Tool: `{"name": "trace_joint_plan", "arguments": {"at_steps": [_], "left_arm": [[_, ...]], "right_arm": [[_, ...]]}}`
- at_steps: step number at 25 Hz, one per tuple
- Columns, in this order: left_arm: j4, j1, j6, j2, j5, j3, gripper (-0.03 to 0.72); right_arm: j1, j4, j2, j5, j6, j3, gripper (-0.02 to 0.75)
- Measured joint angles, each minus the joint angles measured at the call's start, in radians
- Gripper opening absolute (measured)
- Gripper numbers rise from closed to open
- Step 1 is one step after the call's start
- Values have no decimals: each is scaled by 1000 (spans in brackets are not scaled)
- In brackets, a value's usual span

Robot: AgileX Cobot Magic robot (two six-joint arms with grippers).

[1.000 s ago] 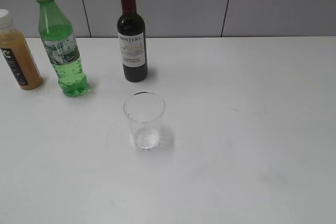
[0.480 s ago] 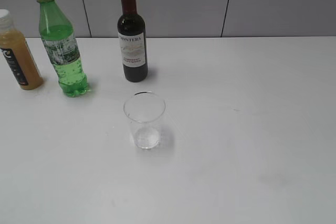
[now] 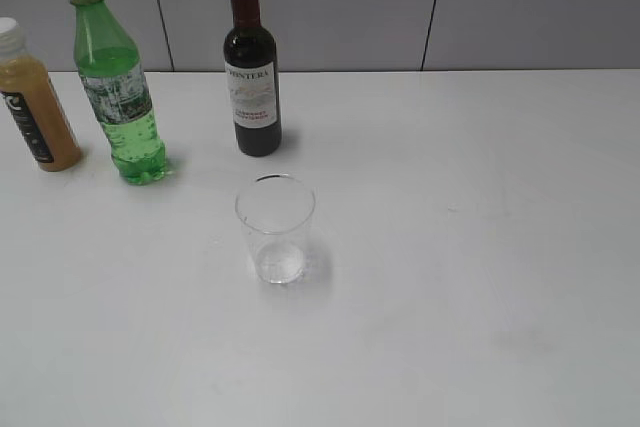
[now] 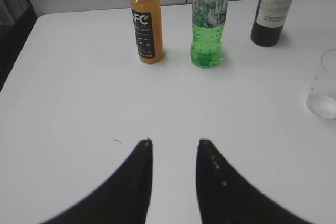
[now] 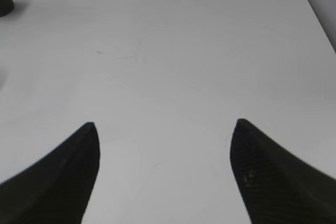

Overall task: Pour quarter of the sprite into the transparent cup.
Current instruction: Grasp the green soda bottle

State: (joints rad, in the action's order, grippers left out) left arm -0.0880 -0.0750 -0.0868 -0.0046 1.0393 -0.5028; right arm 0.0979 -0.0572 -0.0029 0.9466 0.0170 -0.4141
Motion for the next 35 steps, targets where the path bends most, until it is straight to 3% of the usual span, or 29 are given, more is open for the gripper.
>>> {"name": "trace_joint_plan", "arguments": {"at_steps": [9, 11, 14, 16, 25, 35], "left_arm": [[-15, 0, 0, 0, 0, 0, 265], [-17, 0, 0, 0, 0, 0, 344], [-17, 0, 0, 0, 0, 0, 572], [-18, 0, 0, 0, -1, 0, 623], [-23, 0, -6, 0, -52, -10, 643], [-22, 0, -74, 119, -519, -14, 622]], "right_arm": [[0, 0, 0, 0, 0, 0, 594], [0, 0, 0, 0, 0, 0, 594], [0, 0, 0, 0, 0, 0, 594], [0, 0, 0, 0, 0, 0, 594], [0, 0, 0, 0, 0, 0, 594], [0, 0, 0, 0, 0, 0, 594]]}}
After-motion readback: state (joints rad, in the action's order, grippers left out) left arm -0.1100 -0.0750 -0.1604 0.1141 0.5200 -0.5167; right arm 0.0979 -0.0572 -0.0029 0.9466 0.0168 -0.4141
